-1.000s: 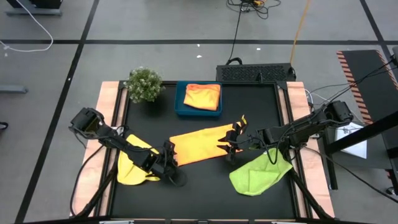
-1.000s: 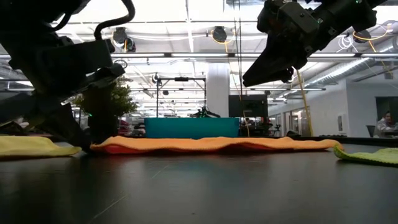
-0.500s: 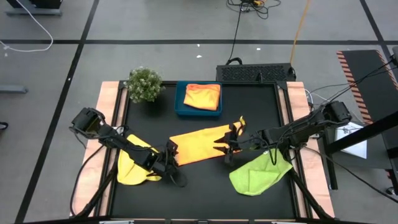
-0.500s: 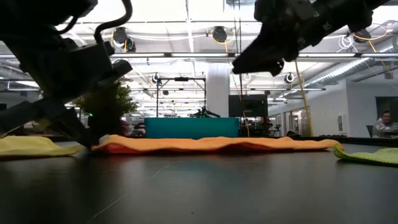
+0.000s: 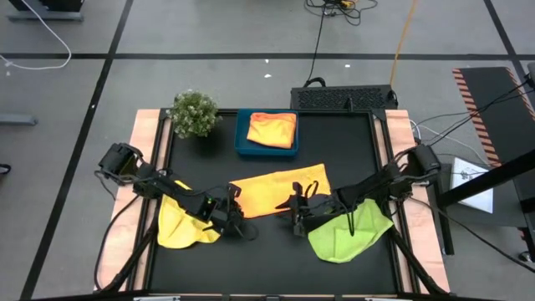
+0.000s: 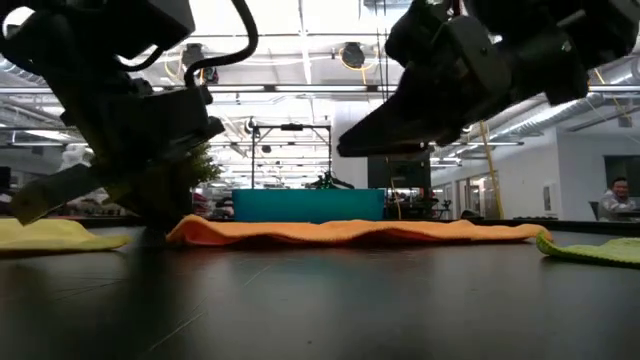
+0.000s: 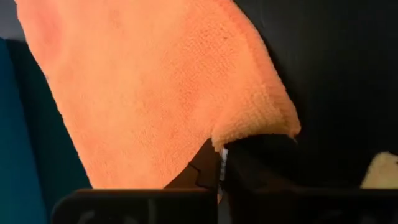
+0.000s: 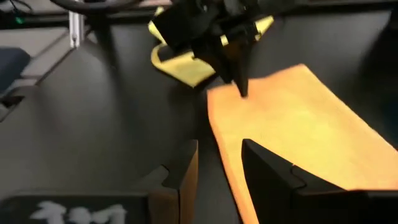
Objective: Fold microfiber towels
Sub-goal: Fold the orange microfiber towel
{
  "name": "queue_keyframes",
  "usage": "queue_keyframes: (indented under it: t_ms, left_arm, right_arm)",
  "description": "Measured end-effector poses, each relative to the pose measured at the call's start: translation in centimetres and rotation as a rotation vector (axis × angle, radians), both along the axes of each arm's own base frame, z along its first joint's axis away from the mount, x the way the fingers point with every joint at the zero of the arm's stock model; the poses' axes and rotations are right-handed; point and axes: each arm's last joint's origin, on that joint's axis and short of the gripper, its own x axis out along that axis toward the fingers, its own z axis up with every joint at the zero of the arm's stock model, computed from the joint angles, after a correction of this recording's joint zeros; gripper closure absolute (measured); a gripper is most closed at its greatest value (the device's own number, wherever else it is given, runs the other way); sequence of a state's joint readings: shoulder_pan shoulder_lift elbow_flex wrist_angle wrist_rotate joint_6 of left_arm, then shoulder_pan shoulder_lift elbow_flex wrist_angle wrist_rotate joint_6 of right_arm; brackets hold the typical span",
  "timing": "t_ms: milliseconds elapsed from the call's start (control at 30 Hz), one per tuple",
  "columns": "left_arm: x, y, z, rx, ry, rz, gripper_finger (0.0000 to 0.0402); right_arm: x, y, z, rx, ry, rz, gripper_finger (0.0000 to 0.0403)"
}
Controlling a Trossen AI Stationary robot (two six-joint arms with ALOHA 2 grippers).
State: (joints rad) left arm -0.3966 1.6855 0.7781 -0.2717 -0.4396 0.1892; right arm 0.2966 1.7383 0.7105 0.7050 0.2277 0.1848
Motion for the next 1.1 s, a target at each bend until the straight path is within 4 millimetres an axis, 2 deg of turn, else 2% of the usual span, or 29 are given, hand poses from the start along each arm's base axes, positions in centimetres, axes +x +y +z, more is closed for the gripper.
queue_keyframes:
  t_ms: [200, 467, 633, 867, 1100]
  left_arm:
    - [1.4, -0.1, 1.2, -0.14, -0.036, 0.04, 0.0396]
    - [3.3, -1.4, 4.2, -0.278, -0.07, 0.058, 0.0398]
    - [3.4, -1.7, 5.3, -0.28, -0.039, 0.088, 0.0397]
    - [3.4, -1.7, 5.4, -0.302, -0.027, 0.114, 0.0395]
    - [3.8, -1.5, 5.5, -0.346, -0.05, 0.111, 0.0394]
  right_arm:
    - [1.2, 0.7, -0.6, 0.042, -0.161, 0.138, 0.0273]
    - [4.3, 2.6, -2.6, -0.154, -0.001, 0.122, 0.024]
    - [6.2, 4.3, -1.6, -0.305, 0.033, 0.081, 0.021]
    - [6.7, 6.0, -0.1, -0.378, -0.01, 0.051, 0.0162]
    - [6.8, 5.9, -0.8, -0.364, 0.013, 0.017, 0.0145]
